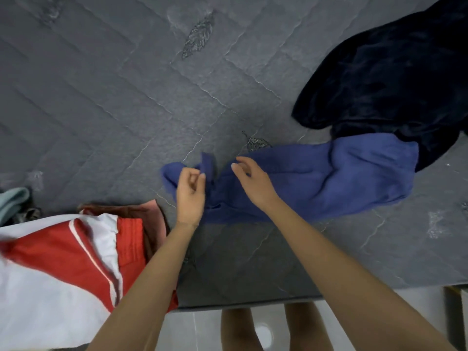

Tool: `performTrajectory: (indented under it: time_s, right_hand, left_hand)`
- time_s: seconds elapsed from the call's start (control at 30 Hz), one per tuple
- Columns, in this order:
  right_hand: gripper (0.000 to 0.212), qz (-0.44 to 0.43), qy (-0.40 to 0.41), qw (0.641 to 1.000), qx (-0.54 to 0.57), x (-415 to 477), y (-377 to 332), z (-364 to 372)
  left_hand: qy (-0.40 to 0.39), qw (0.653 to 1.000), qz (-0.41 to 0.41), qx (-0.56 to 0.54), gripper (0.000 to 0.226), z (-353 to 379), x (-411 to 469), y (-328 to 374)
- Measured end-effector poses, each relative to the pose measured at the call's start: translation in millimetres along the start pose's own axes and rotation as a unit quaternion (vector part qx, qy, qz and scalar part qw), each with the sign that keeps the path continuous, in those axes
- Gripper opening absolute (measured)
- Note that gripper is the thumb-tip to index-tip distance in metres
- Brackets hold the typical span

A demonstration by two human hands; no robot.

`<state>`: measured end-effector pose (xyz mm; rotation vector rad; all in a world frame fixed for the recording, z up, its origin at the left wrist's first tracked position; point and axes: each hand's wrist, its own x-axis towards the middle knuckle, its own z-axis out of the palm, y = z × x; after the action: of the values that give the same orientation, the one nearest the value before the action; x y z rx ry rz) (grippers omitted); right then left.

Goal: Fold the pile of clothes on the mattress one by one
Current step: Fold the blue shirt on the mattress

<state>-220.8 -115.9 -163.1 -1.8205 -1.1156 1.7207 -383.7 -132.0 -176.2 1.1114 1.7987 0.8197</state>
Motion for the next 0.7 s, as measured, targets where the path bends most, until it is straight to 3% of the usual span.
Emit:
performTrajectory:
  time_s: [0.07, 0.17, 0.2, 0.27, 0.33, 0.4, 0.5, 0.6, 0.7]
  right_hand:
    - [0.048, 0.051, -0.027, 0.996, 0.066, -0.8, -8.2, 8.8]
    - [0.022, 0.022, 0.012, 0.998, 0.049, -2.3, -2.9, 13.9]
    - [0.025, 0.011, 0.037, 0.998, 0.045, -4.3, 0.5, 13.0]
    - [0.030, 0.012, 0.079, 0.995, 0.054, -8.2, 9.7, 8.2]
    - [0.028, 0.026, 0.106, 0.991, 0.078, -12.4, 17.4, 1.8]
    - [0.028, 0.046, 0.109, 0.988, 0.097, -18.0, 23.2, -4.1]
    - [0.035, 0.059, 0.098, 0.991, 0.068, -28.6, 31.5, -10.7]
    - [0.040, 0.059, 0.167, 0.983, -0.037, -36.2, 44.5, -18.4]
    - [0.042, 0.097, 0.214, 0.955, -0.181, -37.7, 57.7, -31.3]
  left_hand:
    - [-0.067, 0.996, -0.018, -0.054, 0.024, 9.0, -14.3, 14.0]
    - [-0.180, 0.980, -0.009, -0.085, 0.018, 13.2, -26.0, 28.5]
    - [-0.202, 0.976, -0.004, -0.084, 0.017, 12.7, -27.3, 29.1]
    - [-0.201, 0.975, -0.017, -0.089, 0.017, 9.8, -29.3, 26.3]
    - [-0.137, 0.986, -0.029, -0.089, 0.018, 4.2, -28.9, 17.6]
    - [-0.075, 0.997, 0.003, -0.017, 0.016, -2.4, -24.2, 5.5]
    - [-0.092, 0.983, 0.046, 0.150, 0.032, -12.5, -11.8, -19.2]
    - [-0.164, 0.938, 0.096, 0.291, 0.047, -15.6, 1.9, -38.9]
    - [-0.220, 0.880, 0.119, 0.404, 0.048, -8.3, 10.5, -38.5]
